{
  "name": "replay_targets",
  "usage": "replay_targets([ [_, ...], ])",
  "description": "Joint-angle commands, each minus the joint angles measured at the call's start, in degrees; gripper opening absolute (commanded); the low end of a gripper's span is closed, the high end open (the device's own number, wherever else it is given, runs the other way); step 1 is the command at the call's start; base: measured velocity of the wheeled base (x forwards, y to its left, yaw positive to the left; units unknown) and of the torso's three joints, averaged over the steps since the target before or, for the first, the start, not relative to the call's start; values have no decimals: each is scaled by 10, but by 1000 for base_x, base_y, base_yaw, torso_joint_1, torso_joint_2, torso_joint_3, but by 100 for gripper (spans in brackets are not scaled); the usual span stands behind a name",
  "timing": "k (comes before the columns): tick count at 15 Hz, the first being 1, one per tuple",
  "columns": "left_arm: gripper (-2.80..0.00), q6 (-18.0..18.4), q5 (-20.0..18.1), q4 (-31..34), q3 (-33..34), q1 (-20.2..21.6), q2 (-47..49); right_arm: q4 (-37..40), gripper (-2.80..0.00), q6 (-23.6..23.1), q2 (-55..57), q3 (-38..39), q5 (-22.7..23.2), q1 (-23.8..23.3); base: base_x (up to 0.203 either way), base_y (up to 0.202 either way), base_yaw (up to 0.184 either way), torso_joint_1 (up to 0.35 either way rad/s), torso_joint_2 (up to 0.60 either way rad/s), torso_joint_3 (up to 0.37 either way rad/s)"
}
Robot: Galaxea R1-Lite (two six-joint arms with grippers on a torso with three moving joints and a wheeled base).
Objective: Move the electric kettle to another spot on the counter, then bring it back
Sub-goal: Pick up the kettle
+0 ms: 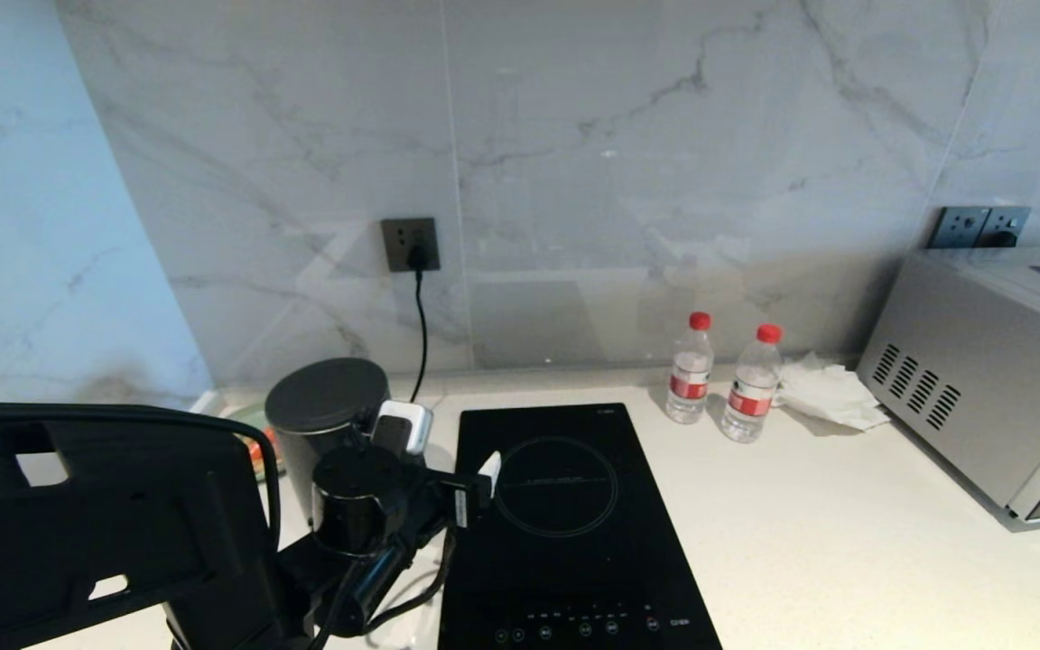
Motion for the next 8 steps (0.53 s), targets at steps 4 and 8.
replay_targets([
  [4, 0, 0, 0, 20, -36, 20, 3, 0, -280, 0, 0, 0, 0, 0, 0, 0, 0, 0, 0, 0],
  [8, 0, 0, 1, 20, -41, 35, -2, 0, -280, 0, 0, 0, 0, 0, 0, 0, 0, 0, 0, 0],
])
